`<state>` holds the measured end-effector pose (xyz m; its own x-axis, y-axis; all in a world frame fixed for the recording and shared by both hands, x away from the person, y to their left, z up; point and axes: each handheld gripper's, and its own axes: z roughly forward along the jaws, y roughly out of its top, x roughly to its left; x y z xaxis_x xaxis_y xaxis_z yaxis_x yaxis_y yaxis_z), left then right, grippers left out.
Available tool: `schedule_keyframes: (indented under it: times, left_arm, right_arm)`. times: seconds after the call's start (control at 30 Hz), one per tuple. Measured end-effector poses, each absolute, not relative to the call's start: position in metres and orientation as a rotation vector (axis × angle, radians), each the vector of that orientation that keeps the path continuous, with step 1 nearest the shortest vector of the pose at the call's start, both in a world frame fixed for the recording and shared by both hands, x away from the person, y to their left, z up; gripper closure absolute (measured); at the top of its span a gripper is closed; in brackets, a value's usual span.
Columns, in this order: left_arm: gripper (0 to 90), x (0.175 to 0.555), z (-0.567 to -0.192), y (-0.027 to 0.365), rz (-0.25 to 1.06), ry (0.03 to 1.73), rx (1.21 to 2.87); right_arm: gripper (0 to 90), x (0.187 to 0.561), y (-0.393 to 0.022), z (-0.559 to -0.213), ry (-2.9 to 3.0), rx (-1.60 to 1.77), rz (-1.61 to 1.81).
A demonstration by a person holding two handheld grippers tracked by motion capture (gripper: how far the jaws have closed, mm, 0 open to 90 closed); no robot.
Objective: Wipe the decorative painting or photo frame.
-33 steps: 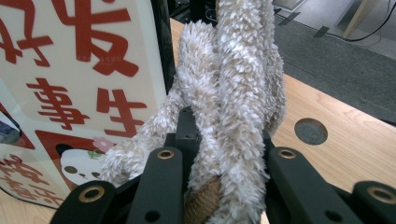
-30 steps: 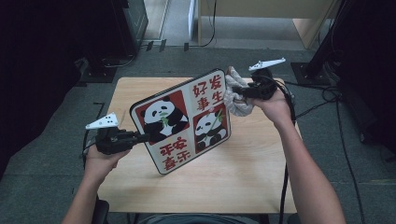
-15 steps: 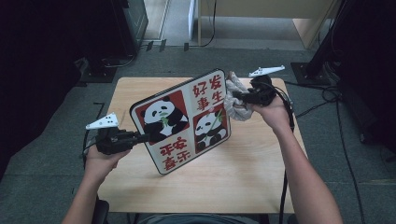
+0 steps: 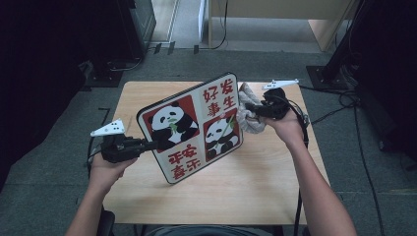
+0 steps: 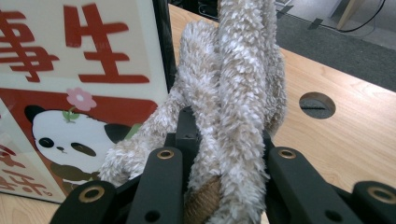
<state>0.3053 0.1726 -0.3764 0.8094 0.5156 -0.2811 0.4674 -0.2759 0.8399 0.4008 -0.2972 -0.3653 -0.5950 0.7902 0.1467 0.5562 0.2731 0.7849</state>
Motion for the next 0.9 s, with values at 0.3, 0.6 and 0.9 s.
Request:
schedule_keyframes:
  times: [0.3,0.6,0.9]
  left_arm:
    - [78.1,0.305,-0.376,0.172,0.055,0.739,1.918]
    - [78.1,0.305,-0.377,0.172,0.053,0.74,1.92]
    - [78.1,0.305,-0.377,0.172,0.054,0.739,1.921]
  right_arm:
    - [74.6,0.396,-0.299,-0.384,2.267,1.293,1.239]
    - [74.6,0.39,-0.3,-0.399,2.247,1.315,1.242]
    - [74.6,0.385,-0.301,-0.412,2.224,1.341,1.262]
